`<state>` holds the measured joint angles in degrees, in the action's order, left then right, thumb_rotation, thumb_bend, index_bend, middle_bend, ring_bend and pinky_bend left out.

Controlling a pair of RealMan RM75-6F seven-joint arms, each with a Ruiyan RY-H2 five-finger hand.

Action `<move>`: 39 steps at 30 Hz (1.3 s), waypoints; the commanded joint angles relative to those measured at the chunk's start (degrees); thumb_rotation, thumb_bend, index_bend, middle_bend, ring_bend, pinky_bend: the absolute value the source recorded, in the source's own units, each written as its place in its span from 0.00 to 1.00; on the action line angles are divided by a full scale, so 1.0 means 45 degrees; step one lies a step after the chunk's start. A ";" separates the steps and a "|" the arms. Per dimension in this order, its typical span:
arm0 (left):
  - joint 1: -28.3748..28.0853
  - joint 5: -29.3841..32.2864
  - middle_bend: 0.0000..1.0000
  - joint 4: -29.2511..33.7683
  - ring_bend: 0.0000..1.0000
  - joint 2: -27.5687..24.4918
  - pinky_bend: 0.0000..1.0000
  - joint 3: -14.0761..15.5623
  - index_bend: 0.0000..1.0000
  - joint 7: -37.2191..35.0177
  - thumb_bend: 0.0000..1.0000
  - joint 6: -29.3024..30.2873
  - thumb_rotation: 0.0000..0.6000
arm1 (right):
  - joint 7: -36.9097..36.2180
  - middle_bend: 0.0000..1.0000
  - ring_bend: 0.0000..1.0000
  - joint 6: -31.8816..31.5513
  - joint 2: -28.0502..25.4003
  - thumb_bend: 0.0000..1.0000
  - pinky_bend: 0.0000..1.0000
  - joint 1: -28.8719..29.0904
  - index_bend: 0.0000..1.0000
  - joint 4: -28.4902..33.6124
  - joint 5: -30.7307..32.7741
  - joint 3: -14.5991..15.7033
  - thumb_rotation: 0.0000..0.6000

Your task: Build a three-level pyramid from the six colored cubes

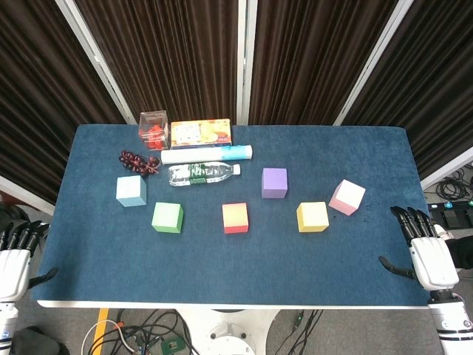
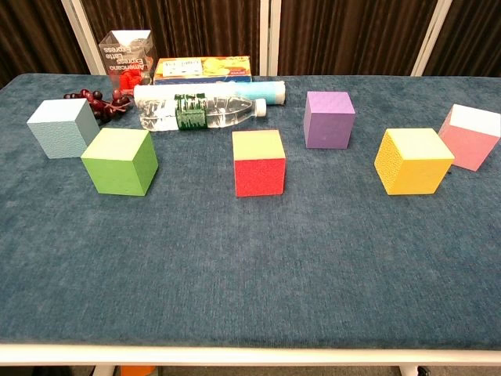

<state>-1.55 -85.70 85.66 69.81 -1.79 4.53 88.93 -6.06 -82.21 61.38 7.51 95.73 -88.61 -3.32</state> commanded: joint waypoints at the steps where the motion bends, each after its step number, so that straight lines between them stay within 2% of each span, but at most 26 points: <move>1: -0.0021 0.0024 0.13 0.0011 0.08 -0.0003 0.02 -0.0019 0.17 0.0016 0.00 -0.0041 1.00 | 0.0038 0.09 0.00 0.0048 0.0003 0.09 0.00 0.0034 0.00 0.0019 0.0040 -0.0018 1.00; 15: 0.0039 -0.0045 0.13 0.0001 0.08 -0.0041 0.02 -0.0047 0.17 -0.0037 0.00 0.0095 1.00 | -0.0186 0.09 0.00 0.0070 0.0057 0.09 0.00 0.0107 0.00 0.0179 -0.0077 0.0015 1.00; 19: 0.0029 -0.0072 0.13 -0.0018 0.08 -0.0047 0.02 -0.0054 0.17 -0.0064 0.00 0.0092 1.00 | -0.0351 0.10 0.00 0.1004 0.0086 0.09 0.00 0.0849 0.00 0.0783 -0.0139 -0.0200 1.00; 22: -0.0029 -0.0139 0.13 -0.0026 0.08 -0.0052 0.02 -0.0075 0.17 -0.0093 0.00 0.0070 1.00 | -0.0024 0.11 0.00 0.2263 0.0249 0.10 0.00 0.1879 0.00 0.1438 0.0101 -0.0646 1.00; 26: -0.0085 -0.0247 0.13 -0.0029 0.08 -0.0054 0.02 -0.0100 0.17 -0.0144 0.00 0.0096 1.00 | 0.0461 0.12 0.00 0.4351 0.0824 0.10 0.00 0.3462 0.00 0.2166 0.1153 -0.1374 1.00; 29: -0.0103 -0.0301 0.13 -0.0011 0.08 -0.0100 0.02 -0.0111 0.17 -0.0115 0.00 0.0128 1.00 | 0.1110 0.12 0.00 0.5972 0.1510 0.10 0.00 0.4727 0.00 0.2179 0.2428 -0.1912 1.00; 33: -0.0114 -0.0313 0.13 0.0038 0.08 -0.0164 0.02 -0.0104 0.17 -0.0069 0.00 0.0111 1.00 | 0.2575 0.12 0.00 0.7593 0.2952 0.04 0.00 0.6401 0.00 0.1474 0.4541 -0.2430 1.00; 39: -0.0137 -0.0246 0.13 0.0086 0.08 -0.0229 0.02 -0.0164 0.17 -0.0164 0.00 0.0093 1.00 | 0.3916 0.11 0.00 0.8536 0.5299 0.00 0.00 0.8352 0.00 -0.0022 0.6960 -0.2803 1.00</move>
<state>-2.15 -86.83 86.02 68.79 -2.48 3.79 89.30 7.69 -46.93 80.19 40.37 99.33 -62.02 -14.39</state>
